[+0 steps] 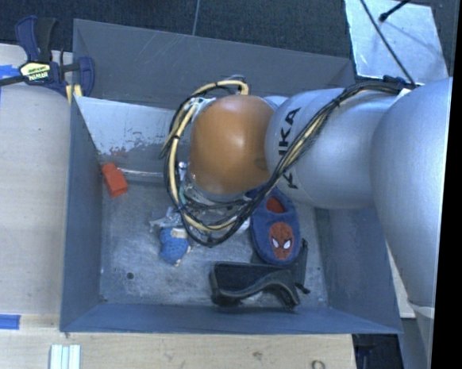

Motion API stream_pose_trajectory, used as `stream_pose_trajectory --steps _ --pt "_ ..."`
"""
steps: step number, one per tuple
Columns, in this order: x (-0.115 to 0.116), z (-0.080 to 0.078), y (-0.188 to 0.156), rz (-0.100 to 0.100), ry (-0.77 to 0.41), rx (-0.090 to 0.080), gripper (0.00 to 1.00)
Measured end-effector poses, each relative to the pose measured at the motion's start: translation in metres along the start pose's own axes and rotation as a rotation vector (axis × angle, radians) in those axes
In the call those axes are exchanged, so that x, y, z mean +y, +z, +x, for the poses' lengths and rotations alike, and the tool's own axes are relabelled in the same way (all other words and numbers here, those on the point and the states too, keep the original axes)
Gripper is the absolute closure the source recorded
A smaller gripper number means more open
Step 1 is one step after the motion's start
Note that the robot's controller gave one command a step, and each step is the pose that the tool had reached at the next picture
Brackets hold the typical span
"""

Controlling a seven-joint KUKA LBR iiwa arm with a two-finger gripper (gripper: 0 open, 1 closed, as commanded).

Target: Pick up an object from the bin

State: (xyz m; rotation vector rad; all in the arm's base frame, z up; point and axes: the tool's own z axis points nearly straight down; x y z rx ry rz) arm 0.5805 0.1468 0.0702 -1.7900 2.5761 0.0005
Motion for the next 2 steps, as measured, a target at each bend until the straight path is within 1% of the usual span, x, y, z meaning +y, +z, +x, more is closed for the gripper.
stream_pose_trajectory --steps 1,2 --pt "0.037 -0.008 -0.108 0.005 -0.003 -0.003 1.00" --pt "0.020 -0.001 -0.163 0.006 0.020 -0.002 1.00"
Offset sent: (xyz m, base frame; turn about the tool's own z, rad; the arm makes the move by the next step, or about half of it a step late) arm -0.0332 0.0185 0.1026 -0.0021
